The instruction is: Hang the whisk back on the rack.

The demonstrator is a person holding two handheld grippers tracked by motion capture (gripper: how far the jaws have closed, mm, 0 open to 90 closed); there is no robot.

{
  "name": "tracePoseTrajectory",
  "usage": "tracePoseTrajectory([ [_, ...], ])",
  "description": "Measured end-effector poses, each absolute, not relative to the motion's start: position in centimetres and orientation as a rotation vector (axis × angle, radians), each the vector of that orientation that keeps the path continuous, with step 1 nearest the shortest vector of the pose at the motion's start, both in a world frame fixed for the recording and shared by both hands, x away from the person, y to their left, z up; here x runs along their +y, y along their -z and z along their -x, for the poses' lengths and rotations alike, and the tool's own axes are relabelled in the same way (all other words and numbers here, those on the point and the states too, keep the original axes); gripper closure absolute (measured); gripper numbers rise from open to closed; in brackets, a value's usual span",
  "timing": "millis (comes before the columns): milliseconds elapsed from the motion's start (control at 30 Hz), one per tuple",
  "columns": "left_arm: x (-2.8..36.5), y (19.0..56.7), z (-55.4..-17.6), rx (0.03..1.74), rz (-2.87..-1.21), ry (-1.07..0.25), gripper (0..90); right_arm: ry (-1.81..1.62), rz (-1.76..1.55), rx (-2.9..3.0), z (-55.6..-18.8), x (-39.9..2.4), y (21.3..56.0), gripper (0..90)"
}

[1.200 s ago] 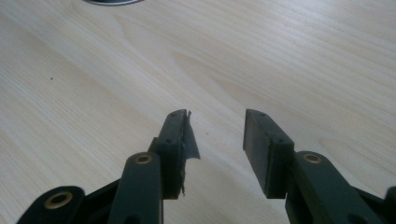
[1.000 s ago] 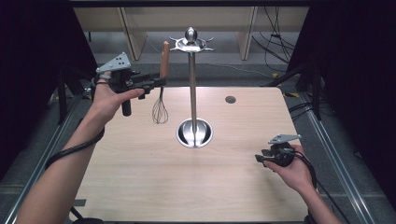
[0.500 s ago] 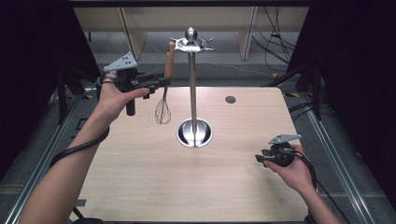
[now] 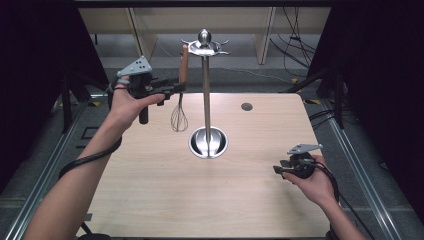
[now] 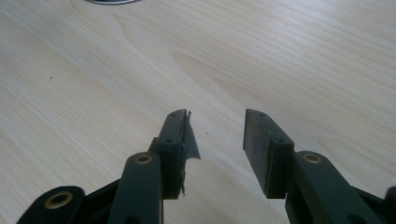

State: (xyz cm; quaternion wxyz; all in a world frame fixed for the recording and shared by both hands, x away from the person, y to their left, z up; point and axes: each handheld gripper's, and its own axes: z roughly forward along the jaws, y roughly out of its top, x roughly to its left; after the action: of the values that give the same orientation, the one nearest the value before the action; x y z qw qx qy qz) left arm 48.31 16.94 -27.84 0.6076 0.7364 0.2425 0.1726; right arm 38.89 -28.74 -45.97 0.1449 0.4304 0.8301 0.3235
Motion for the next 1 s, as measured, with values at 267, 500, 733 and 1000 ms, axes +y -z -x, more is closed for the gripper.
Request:
tracePoseTrajectory([
  [267, 16.5, 28.2, -48.2, 0.588, -1.716, -0.413, 66.7, -0.975, -1.307, 2.35, -38.6, -28.3, 46.1, 60.7],
  [500, 16.7, 28.1, -47.9, 0.602, -1.696, -0.419, 61.5, -0.978, -1.284, 2.351, -38.7, -28.4, 46.2, 60.5],
  [733, 17.8, 28.4, -46.4, 0.635, -1.686, -0.436, 55.0, -0.975, -1.255, 2.347, -38.8, -28.5, 46.3, 60.3],
  [1000, 18.8, 29.0, -43.7, 0.679, -1.694, -0.457, 41.1, -0.958, -1.298, 2.356, -38.6, -28.4, 46.0, 59.8],
])
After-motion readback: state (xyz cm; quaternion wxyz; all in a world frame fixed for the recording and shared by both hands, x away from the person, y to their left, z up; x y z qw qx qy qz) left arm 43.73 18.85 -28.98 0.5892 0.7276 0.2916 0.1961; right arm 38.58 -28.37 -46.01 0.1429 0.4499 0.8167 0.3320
